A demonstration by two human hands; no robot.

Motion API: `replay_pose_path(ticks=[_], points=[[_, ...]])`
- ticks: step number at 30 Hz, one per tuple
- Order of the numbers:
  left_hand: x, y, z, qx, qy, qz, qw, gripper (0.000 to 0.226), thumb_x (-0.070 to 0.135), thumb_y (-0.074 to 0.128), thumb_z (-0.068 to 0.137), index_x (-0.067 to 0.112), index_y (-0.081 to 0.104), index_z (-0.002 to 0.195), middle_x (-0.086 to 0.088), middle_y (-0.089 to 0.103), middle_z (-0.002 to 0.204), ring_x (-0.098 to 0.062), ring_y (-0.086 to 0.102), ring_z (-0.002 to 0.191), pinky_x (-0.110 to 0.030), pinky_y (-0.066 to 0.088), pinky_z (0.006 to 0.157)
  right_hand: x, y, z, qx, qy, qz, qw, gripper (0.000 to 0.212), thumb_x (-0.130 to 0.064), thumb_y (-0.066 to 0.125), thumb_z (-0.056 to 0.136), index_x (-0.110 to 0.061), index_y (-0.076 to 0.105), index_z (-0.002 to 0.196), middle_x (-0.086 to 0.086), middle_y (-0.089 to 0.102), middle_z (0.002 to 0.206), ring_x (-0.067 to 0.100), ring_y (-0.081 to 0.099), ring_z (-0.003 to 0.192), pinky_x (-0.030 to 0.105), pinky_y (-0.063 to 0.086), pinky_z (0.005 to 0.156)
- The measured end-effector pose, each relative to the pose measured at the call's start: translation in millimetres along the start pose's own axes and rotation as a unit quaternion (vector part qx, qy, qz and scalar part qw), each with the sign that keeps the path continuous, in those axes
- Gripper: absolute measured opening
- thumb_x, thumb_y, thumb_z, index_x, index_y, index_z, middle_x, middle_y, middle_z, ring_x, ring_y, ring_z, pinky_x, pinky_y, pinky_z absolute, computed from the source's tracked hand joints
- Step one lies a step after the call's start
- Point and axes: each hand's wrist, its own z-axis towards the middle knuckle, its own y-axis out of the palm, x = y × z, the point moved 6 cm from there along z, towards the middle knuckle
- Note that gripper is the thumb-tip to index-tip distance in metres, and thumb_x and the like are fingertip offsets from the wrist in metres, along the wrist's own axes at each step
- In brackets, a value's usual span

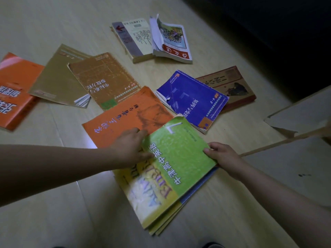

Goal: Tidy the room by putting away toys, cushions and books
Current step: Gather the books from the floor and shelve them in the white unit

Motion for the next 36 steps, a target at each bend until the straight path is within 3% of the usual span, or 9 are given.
replay_pose_path(ticks=[3,5,7,11,14,19,24,33,36], points=[[6.4,1.1,0.2,-0.008,0.007,-0.005,1.0,0.076,0.058,0.06,0.082,0.017,0.035,0.141,-0.006,0.046,0.129,-0.025,0.043,0.122,-0.03,0.037,0.097,1.0,-7.4,3.4,0.054,-0.041,-0.076,0.995,0.01,-0.013,0.06,0.093,-0.014,0.067,0.086,0.005,0.064,0.08,0.015,0.056,0.072,0.026,0.042,0.065],[10.0,3.4,0.0,-0.015,0.003,-0.006,1.0,0.074,0.057,0.06,0.083,0.016,0.037,0.139,-0.006,0.046,0.129,-0.025,0.045,0.12,-0.03,0.038,0.095,-3.1,-8.6,4.8,0.103,-0.071,-0.209,0.97,0.008,-0.019,0.06,0.093,-0.015,0.067,0.091,0.006,0.066,0.087,0.021,0.059,0.083,0.027,0.036,0.068],[12.9,4.5,-1.3,-0.021,0.0,-0.014,1.0,0.072,0.056,0.061,0.083,0.014,0.039,0.138,-0.007,0.046,0.128,-0.025,0.047,0.119,-0.03,0.039,0.095,-8.1,-8.4,4.2,0.131,-0.07,-0.334,0.931,0.019,-0.026,0.06,0.092,-0.012,0.067,0.103,0.008,0.064,0.101,0.026,0.058,0.097,0.028,0.035,0.07],[19.2,6.8,-5.9,-0.031,0.015,-0.032,0.999,0.071,0.051,0.062,0.085,0.014,0.037,0.14,-0.007,0.045,0.13,-0.025,0.045,0.121,-0.029,0.038,0.099,-15.2,-6.7,4.2,0.105,-0.033,-0.422,0.9,0.044,-0.034,0.066,0.084,-0.011,0.058,0.121,0.013,0.055,0.119,0.029,0.055,0.11,0.03,0.043,0.087],[21.5,12.3,-11.3,-0.037,0.015,-0.032,0.999,0.069,0.051,0.061,0.085,0.015,0.038,0.14,-0.006,0.044,0.13,-0.025,0.043,0.124,-0.03,0.038,0.1,-16.3,3.9,5.4,0.043,-0.032,-0.435,0.899,0.05,-0.041,0.065,0.085,-0.01,0.055,0.121,0.012,0.059,0.12,0.027,0.055,0.11,0.029,0.041,0.081],[20.4,10.9,-12.9,-0.034,-0.001,-0.048,0.998,0.065,0.049,0.061,0.087,0.016,0.039,0.139,-0.007,0.045,0.13,-0.023,0.044,0.121,-0.026,0.037,0.097,-16.4,5.7,5.8,0.048,-0.016,-0.357,0.933,0.073,-0.047,0.067,0.082,-0.012,0.041,0.14,0.012,0.049,0.135,0.026,0.05,0.123,0.033,0.042,0.098],[17.2,11.3,-15.2,-0.043,0.014,-0.052,0.998,0.063,0.047,0.062,0.087,0.017,0.041,0.138,-0.005,0.045,0.13,-0.021,0.045,0.12,-0.027,0.038,0.099,-29.7,16.8,13.1,0.015,-0.064,-0.35,0.935,0.077,-0.052,0.069,0.079,-0.017,0.038,0.141,0.01,0.042,0.138,0.025,0.044,0.127,0.034,0.039,0.104],[16.2,16.1,-20.6,-0.061,0.04,-0.062,0.995,0.069,0.046,0.062,0.087,0.018,0.035,0.144,-0.002,0.04,0.139,-0.018,0.04,0.129,-0.022,0.031,0.103,-11.7,14.4,2.6,-0.023,0.007,-0.421,0.907,0.09,-0.06,0.07,0.073,-0.013,0.033,0.141,0.013,0.049,0.134,0.027,0.051,0.119,0.033,0.044,0.089],[16.3,21.2,-22.7,-0.069,0.039,-0.049,0.996,0.072,0.046,0.062,0.088,0.017,0.031,0.146,-0.004,0.039,0.143,-0.019,0.038,0.131,-0.02,0.028,0.103,-30.9,22.7,-7.8,0.011,-0.089,-0.481,0.872,0.111,-0.06,0.072,0.071,-0.013,0.011,0.152,0.015,0.033,0.147,0.031,0.037,0.134,0.037,0.038,0.105]])
